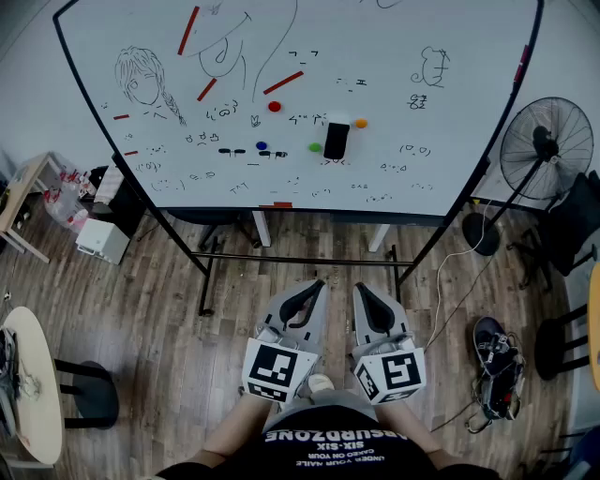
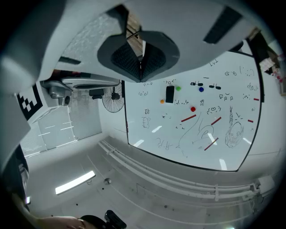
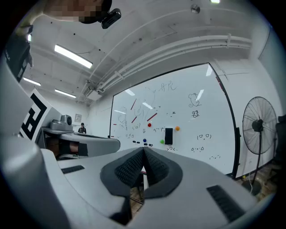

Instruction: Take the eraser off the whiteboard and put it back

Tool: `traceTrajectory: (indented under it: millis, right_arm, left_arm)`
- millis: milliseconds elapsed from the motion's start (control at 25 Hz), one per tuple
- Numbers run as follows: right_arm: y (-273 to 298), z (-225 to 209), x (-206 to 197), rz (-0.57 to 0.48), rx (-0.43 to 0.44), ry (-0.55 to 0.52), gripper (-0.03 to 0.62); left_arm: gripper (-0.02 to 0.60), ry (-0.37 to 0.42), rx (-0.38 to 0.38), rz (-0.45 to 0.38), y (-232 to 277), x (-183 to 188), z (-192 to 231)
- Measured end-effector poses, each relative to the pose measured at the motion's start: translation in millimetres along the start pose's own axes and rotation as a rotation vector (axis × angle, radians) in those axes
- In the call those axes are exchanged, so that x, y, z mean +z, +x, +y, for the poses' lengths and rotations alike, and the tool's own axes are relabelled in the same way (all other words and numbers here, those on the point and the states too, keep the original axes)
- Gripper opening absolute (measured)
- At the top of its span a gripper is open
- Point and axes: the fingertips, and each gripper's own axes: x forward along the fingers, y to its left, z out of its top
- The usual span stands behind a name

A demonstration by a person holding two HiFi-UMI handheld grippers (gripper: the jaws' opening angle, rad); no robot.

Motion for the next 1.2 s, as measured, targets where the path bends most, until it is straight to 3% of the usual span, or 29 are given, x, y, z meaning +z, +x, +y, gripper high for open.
traceTrajectory:
  millis: [640,840,1200]
  right_arm:
    - [56,-53,18,-0.075,0.020,0.007,0.006]
    - [81,-67,22,-0.068,0.057,0.011,0.116]
    - [140,-90,24,-0.078,0.026,0.024,0.181]
  left_arm:
    - [0.008,0.036,0.052,-0.023,56,14,28]
    - [0.008,0.030,0.093,-0.018,69,9,39]
    - [0.008,0.012,0.179,0.012,67,-11,96]
